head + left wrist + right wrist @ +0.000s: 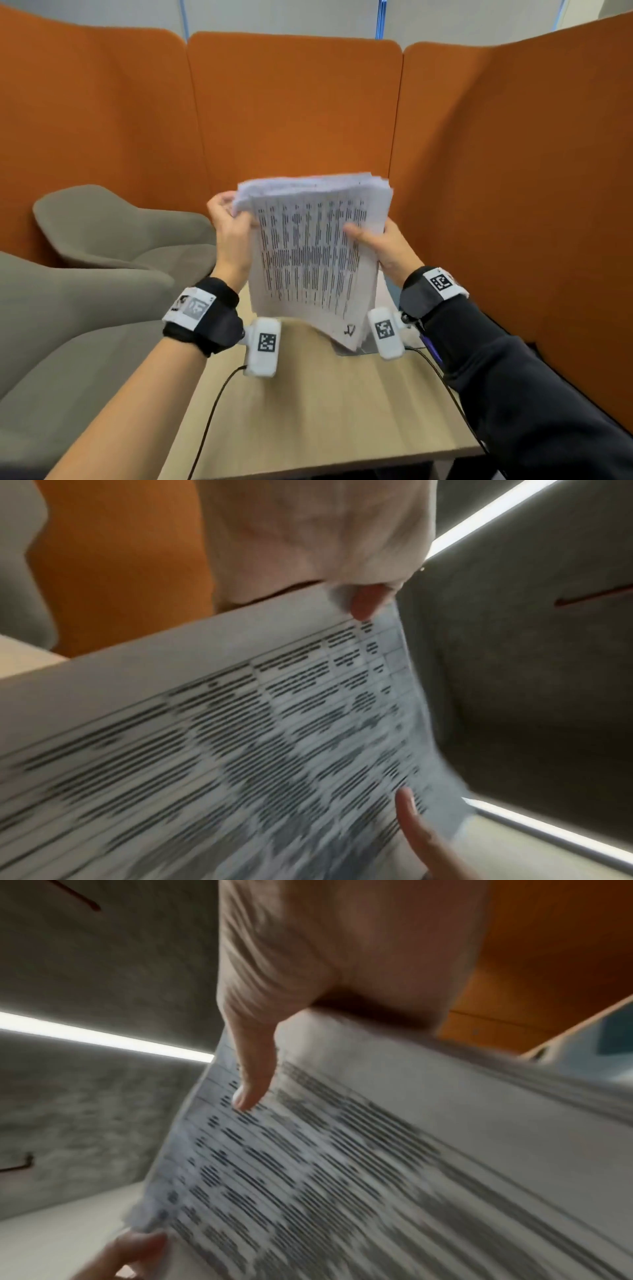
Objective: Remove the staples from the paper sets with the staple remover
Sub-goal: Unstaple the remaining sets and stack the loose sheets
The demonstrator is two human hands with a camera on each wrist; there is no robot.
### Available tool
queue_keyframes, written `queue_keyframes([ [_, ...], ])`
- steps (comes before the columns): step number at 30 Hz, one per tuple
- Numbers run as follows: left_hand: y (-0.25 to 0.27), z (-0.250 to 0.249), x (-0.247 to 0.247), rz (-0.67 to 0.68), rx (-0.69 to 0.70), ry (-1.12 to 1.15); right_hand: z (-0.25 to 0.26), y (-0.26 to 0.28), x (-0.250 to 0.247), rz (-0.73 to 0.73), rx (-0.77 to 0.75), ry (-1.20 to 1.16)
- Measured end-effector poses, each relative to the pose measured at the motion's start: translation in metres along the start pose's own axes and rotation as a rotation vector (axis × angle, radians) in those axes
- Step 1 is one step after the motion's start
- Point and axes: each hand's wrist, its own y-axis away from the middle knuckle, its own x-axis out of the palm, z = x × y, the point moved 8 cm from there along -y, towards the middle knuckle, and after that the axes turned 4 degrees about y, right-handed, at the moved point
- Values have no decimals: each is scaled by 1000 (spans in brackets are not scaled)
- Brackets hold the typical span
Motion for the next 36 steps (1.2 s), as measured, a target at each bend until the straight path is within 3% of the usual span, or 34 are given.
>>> queue_keyframes([
  [2, 16, 32, -5, 34, -167, -8, -30, 13, 3, 65, 93, 60],
  [4, 27, 48, -6, -7, -242, 10, -50, 25, 5, 10, 132, 90],
  [7, 23, 34, 3, -38, -217, 15, -42, 32, 8, -129, 110, 57],
  [10, 4, 14, 4, -13, -145, -3, -17, 24, 5, -173, 37, -36],
  [13, 1, 12, -3, 4, -136, 52, -4, 22, 5, -100, 4, -44],
  [17, 41, 70, -12, -15, -391, 64, -57, 44, 12, 49, 197, 159],
  [19, 45, 80, -16, -21, -384, 46, -75, 51, 11, 43, 229, 216],
  [22, 29, 45, -2, 74, -221, -6, -55, 47, 3, -76, 191, 216],
  [24, 20, 28, 9, 189, -206, -84, -37, 39, -4, -115, 200, 154],
  [27, 32, 44, 14, 392, -377, -177, -28, 30, -13, -134, 291, -10],
  [29, 51, 69, 8, 416, -502, -160, -37, 28, -18, -137, 389, 5],
  [31, 66, 103, -6, 365, -660, -145, -53, 32, -23, -123, 514, 143],
  [33, 77, 137, -26, 303, -765, -204, -62, 42, -40, -44, 622, 598],
  [36, 93, 181, -66, 211, -846, -470, -81, 72, -72, 251, 766, 1297],
])
